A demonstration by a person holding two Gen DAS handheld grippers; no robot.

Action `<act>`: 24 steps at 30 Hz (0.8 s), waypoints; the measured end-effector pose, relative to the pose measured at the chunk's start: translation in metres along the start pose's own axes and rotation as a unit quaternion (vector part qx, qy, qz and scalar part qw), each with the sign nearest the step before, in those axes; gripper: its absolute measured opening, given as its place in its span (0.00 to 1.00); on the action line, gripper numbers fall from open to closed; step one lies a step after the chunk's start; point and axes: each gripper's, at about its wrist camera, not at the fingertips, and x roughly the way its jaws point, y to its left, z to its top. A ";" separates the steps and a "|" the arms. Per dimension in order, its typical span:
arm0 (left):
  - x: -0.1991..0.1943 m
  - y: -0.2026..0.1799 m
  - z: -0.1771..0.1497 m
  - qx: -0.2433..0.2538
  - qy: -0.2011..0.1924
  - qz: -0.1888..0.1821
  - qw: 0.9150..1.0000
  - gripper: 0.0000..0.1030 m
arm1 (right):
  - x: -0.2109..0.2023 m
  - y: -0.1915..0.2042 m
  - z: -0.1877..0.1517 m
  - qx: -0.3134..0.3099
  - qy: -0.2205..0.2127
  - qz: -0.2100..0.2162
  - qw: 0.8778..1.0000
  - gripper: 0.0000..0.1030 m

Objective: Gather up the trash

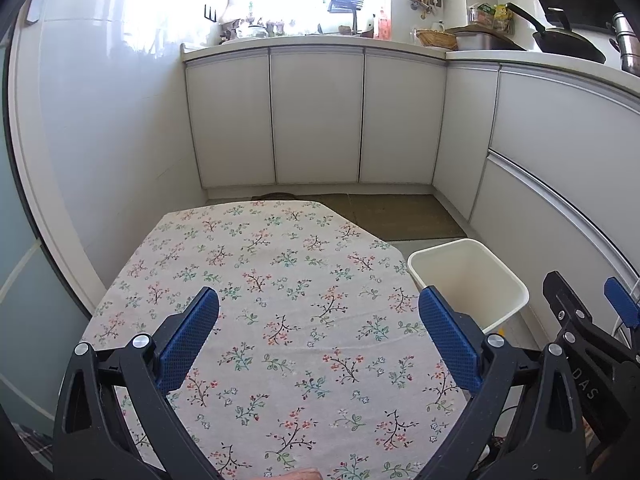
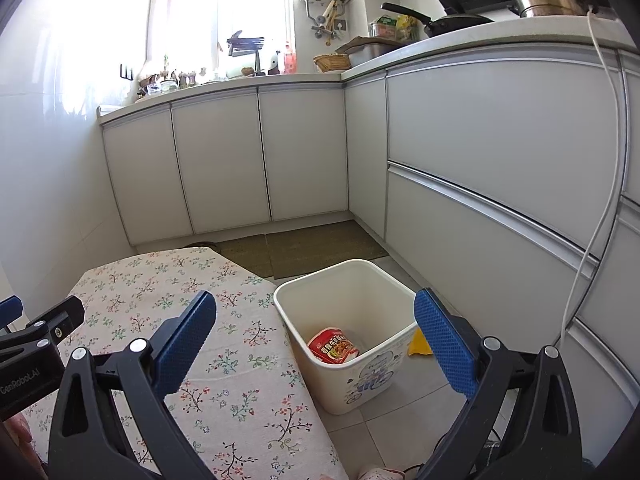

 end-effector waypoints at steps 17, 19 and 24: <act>-0.002 0.000 0.001 -0.005 0.000 -0.005 1.000 0.93 | 0.000 -0.001 -0.002 0.002 -0.001 -0.003 1.000 0.94; -0.001 0.000 0.001 -0.005 0.001 -0.004 1.000 0.93 | 0.000 0.000 -0.002 0.001 0.000 -0.002 1.000 0.94; 0.000 0.001 0.001 -0.007 0.004 -0.004 1.000 0.93 | 0.000 -0.002 -0.001 0.001 0.001 -0.002 1.000 0.94</act>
